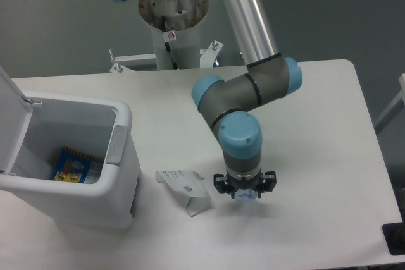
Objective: Place the trash in the trash can
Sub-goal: 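Lower the gripper over the bottle and close it around the bottle, then lift the bottle and carry it over the white trash bin, then open the gripper to drop the bottle into the bin, then move the gripper to the crumpled white paper and lower onto it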
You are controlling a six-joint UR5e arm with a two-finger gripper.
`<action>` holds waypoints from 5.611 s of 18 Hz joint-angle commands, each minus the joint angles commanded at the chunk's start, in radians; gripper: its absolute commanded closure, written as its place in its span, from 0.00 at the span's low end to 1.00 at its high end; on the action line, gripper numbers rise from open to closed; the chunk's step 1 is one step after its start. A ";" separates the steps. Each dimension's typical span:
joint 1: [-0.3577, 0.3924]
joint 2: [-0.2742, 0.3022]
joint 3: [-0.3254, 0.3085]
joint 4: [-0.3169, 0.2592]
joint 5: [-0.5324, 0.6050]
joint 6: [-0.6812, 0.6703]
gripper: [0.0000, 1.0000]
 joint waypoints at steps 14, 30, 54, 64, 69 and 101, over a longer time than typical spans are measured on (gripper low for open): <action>0.074 0.028 0.155 -0.003 -0.313 -0.127 0.34; 0.092 0.198 0.158 -0.003 -0.558 -0.130 0.48; 0.063 0.406 0.219 0.002 -0.904 -0.383 0.48; 0.014 0.572 0.008 0.011 -0.913 -0.367 0.47; -0.035 0.557 -0.021 0.014 -0.888 -0.318 0.42; 0.035 0.273 0.031 0.003 -0.547 -0.236 0.00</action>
